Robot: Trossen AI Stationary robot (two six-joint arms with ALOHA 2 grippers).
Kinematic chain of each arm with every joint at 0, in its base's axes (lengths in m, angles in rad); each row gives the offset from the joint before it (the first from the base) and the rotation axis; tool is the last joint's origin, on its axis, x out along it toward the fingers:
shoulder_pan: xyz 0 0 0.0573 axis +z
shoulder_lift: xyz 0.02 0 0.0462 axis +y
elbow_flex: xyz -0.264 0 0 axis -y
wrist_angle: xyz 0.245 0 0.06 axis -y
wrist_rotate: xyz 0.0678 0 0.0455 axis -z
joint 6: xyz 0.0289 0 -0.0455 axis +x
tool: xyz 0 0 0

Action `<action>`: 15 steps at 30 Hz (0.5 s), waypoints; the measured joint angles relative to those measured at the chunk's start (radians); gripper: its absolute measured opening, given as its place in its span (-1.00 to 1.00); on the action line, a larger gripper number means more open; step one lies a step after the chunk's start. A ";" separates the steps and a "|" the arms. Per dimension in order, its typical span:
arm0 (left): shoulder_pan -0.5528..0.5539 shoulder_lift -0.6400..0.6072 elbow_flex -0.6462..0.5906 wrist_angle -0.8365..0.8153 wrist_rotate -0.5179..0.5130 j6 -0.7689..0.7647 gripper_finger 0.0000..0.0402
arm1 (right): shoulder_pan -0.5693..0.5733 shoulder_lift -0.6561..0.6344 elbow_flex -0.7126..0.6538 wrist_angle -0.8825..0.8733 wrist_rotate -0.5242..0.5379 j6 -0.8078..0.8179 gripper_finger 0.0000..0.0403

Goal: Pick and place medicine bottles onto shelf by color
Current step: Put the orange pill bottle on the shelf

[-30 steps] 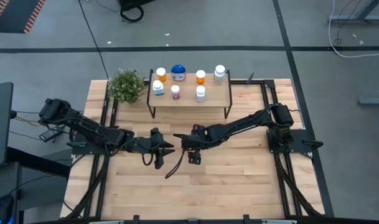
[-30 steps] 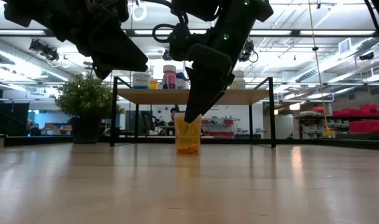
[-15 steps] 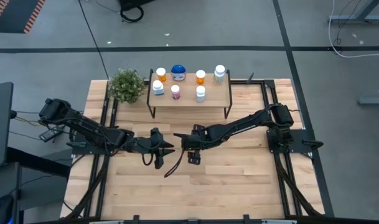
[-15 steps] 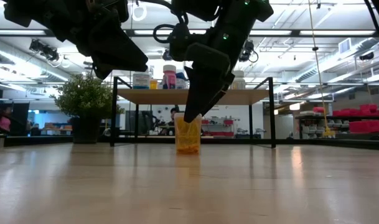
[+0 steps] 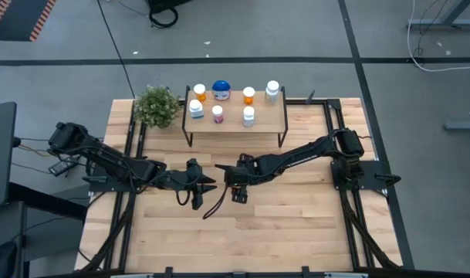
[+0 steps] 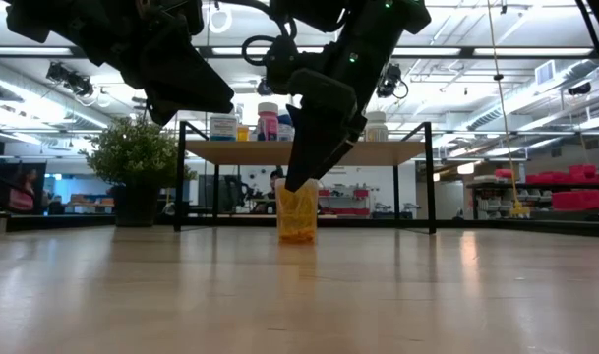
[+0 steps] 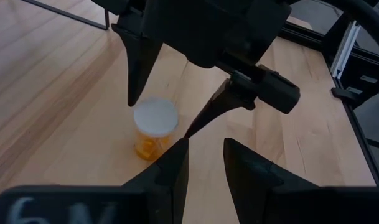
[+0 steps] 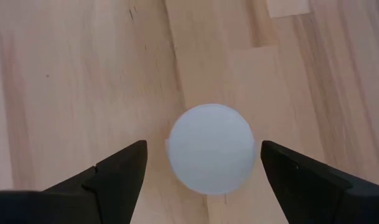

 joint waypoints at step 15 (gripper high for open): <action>0.000 0.000 0.000 0.000 0.000 0.000 -0.47 | 0.000 0.000 0.000 0.000 0.001 0.006 0.56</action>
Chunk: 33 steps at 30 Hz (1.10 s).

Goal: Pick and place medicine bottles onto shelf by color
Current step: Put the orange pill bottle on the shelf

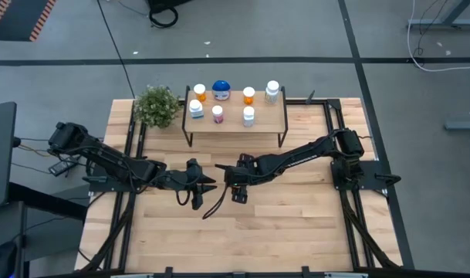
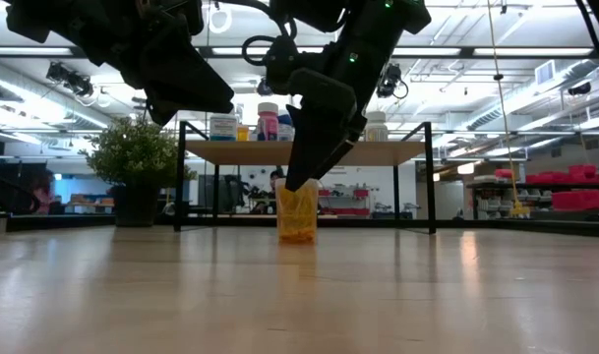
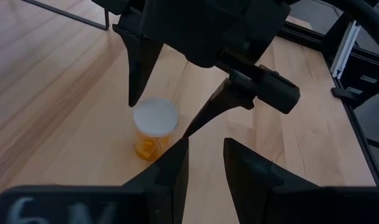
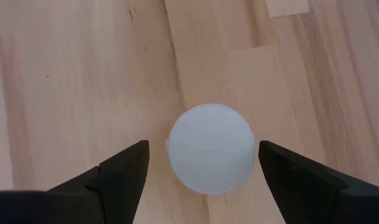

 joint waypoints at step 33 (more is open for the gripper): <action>0.000 0.000 0.000 0.000 0.000 0.000 -0.47 | 0.000 -0.001 0.000 0.002 0.024 -0.003 0.18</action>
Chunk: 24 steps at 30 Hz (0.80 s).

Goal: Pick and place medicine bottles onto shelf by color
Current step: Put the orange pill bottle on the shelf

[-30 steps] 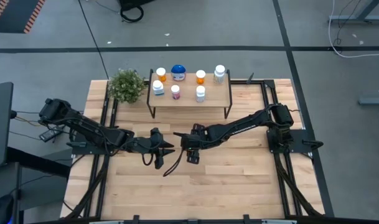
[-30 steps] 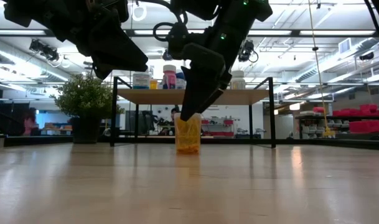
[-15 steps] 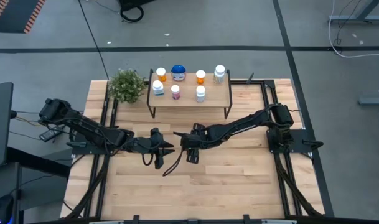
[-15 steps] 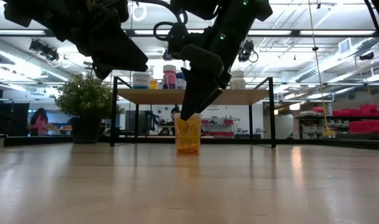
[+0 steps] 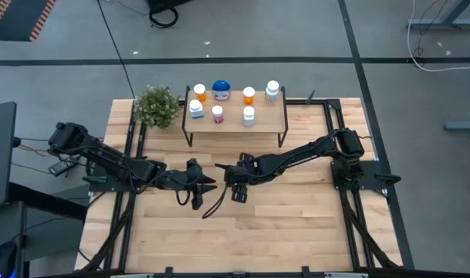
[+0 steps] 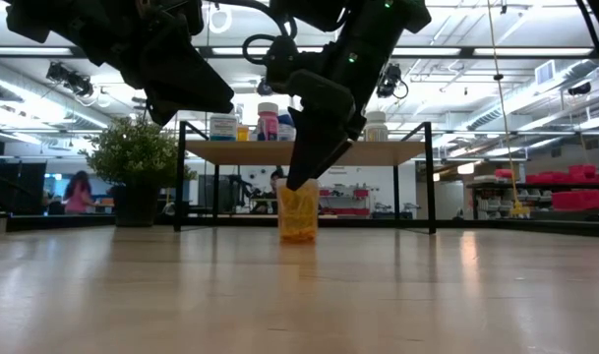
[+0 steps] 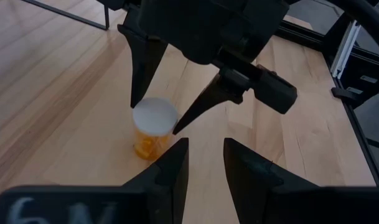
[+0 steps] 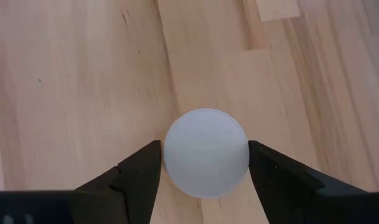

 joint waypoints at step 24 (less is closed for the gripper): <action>0.000 0.000 0.000 -0.001 0.000 0.002 -0.47 | 0.000 -0.001 0.077 -0.147 -0.006 -0.011 0.18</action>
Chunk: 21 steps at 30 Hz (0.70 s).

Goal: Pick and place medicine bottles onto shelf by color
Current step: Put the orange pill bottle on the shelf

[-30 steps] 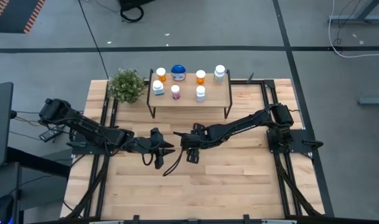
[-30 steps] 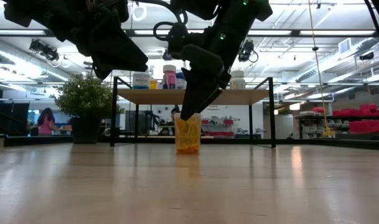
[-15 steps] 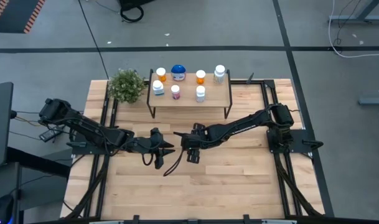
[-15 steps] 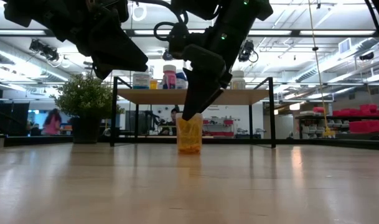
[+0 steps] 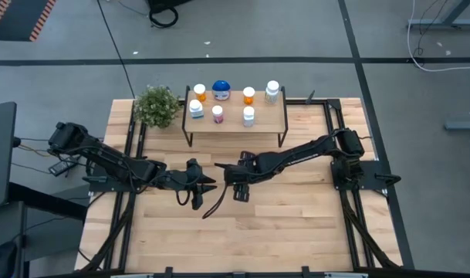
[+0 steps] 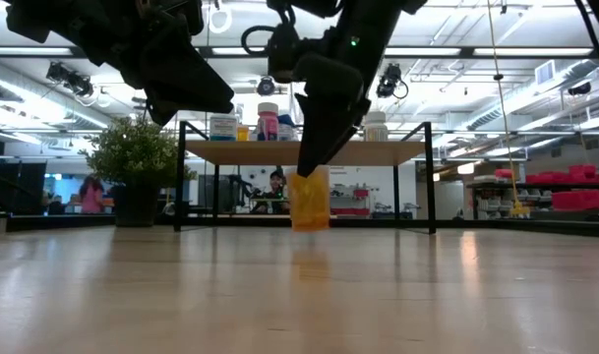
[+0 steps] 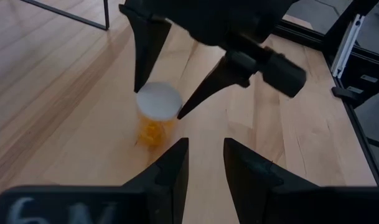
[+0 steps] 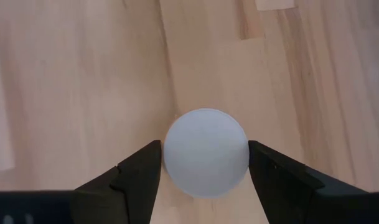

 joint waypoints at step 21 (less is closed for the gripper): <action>-0.021 0.000 0.000 0.000 -0.001 -0.001 -0.47 | -0.008 -0.228 0.120 -0.303 0.005 0.023 0.18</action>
